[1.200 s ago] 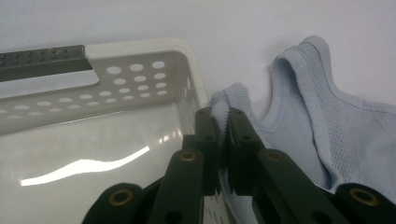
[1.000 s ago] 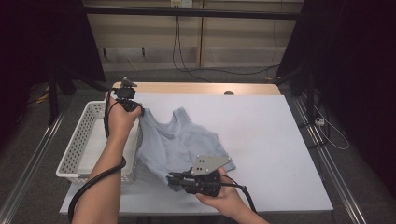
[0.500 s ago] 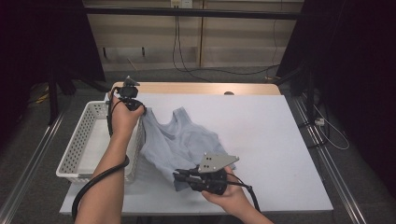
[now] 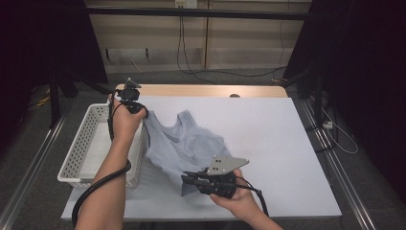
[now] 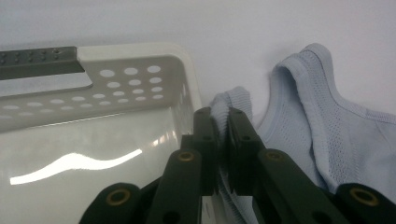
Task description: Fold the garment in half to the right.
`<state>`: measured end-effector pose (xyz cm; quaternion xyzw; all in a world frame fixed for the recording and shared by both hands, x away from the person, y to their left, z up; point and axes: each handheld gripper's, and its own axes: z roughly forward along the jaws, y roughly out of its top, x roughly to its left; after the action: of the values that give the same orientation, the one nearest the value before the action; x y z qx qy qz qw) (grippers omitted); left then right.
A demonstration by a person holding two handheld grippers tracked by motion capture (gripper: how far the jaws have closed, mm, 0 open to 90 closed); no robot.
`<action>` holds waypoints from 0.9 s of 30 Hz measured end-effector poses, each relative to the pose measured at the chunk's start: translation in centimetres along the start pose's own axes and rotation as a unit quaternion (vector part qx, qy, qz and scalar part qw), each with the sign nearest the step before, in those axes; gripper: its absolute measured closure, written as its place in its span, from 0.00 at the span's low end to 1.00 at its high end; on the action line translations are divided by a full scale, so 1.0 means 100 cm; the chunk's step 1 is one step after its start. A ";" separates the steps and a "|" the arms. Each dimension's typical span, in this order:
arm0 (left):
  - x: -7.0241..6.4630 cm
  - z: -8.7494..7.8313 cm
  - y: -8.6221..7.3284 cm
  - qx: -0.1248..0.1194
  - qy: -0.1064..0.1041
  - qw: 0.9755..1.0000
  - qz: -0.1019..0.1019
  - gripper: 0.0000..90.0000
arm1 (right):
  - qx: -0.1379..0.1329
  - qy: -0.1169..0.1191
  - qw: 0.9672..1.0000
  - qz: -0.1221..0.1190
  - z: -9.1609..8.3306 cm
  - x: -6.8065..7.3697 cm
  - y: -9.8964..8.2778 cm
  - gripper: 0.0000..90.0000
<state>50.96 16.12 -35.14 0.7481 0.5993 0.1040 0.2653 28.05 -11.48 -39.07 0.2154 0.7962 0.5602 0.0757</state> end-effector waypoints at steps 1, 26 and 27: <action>0.000 0.000 0.000 0.001 -0.001 1.000 0.000 0.94 | -0.001 -0.001 1.000 0.001 0.000 0.000 0.000 0.95; -0.017 0.010 0.012 0.003 -0.002 1.000 0.006 0.92 | 0.003 -0.047 0.999 0.025 -0.023 -0.021 -0.014 0.95; -0.018 0.010 0.012 0.004 -0.003 1.000 0.003 0.92 | 0.003 -0.050 0.998 0.025 -0.024 -0.023 -0.015 0.95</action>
<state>51.99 13.94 -35.07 0.7514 0.5963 0.1006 0.2638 28.81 -14.95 -39.89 0.2632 0.7874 0.5483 0.1004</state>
